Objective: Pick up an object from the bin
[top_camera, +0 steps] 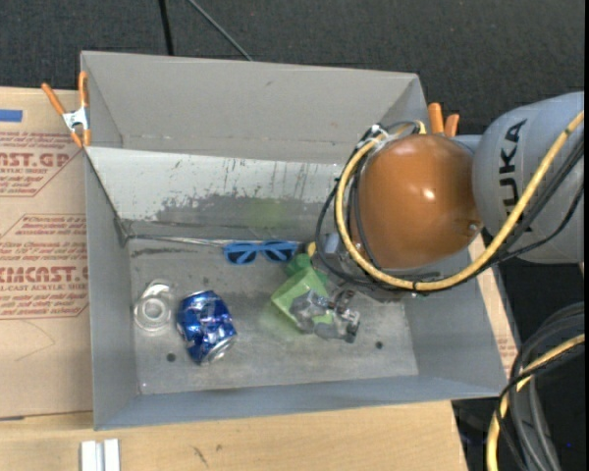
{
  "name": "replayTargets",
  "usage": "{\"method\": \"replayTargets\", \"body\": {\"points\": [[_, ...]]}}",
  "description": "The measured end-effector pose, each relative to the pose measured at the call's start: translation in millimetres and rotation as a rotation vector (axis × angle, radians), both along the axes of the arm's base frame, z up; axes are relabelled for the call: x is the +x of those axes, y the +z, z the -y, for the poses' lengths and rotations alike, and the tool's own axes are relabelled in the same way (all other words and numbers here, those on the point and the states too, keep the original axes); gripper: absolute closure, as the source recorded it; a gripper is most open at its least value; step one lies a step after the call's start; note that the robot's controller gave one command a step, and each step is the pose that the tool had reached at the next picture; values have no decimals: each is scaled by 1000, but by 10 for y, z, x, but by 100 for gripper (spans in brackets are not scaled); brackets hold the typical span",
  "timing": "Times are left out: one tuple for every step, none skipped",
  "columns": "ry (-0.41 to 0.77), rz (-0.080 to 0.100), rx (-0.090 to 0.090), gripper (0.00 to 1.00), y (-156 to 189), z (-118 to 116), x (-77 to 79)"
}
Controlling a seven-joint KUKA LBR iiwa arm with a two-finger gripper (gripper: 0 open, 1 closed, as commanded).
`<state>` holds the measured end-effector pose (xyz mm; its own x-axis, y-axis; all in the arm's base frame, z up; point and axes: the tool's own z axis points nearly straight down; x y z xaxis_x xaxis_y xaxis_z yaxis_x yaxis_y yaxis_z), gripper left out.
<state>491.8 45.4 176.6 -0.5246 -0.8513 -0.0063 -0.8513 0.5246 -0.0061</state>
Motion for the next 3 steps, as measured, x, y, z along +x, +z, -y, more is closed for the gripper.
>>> {"method": "replayTargets", "body": {"points": [[713, -7, -2, 100, -393, 120, 537], [1124, -6, -3, 100, -259, 155, 390], [1123, -6, -2, 0, -259, 152, 391]]}}
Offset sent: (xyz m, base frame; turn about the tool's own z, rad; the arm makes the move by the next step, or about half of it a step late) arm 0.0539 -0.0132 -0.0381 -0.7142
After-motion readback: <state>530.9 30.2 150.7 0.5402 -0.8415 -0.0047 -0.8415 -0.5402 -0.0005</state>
